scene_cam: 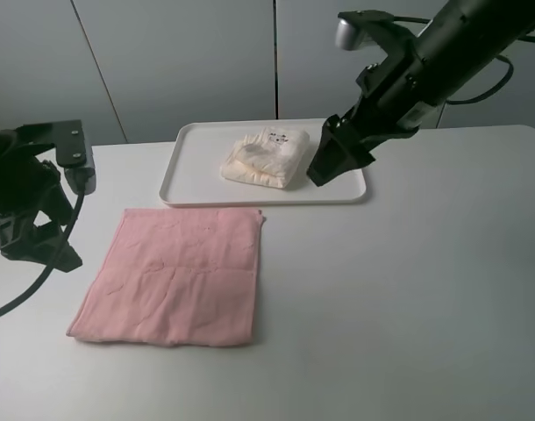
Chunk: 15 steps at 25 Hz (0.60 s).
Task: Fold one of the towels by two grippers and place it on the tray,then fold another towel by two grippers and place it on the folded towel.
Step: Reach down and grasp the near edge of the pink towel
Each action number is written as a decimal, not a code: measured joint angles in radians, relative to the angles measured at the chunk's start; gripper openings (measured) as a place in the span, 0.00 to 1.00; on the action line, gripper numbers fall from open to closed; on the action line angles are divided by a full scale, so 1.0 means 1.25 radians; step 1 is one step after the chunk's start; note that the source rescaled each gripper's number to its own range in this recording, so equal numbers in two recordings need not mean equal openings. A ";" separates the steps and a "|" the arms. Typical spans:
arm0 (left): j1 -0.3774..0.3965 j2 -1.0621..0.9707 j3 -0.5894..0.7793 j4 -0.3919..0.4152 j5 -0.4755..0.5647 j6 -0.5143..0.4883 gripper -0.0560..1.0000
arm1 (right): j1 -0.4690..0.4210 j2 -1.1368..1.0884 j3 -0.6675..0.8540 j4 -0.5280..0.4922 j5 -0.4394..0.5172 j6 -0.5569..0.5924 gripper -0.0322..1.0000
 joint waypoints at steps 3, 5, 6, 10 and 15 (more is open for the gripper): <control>0.000 0.000 0.038 0.011 -0.016 0.018 0.98 | 0.129 0.000 0.000 -0.068 -0.062 -0.059 1.00; 0.000 0.000 0.065 0.020 -0.022 0.020 0.98 | 0.197 0.005 0.000 -0.089 -0.114 -0.071 1.00; 0.000 0.000 0.081 0.028 -0.028 0.024 0.98 | 0.220 0.010 0.000 -0.097 -0.136 -0.073 1.00; 0.000 -0.001 0.149 0.065 -0.076 0.028 0.99 | 0.304 0.073 0.000 -0.136 -0.152 -0.070 1.00; -0.015 -0.001 0.211 0.085 -0.176 0.030 0.99 | 0.379 0.183 0.000 -0.186 -0.158 -0.039 1.00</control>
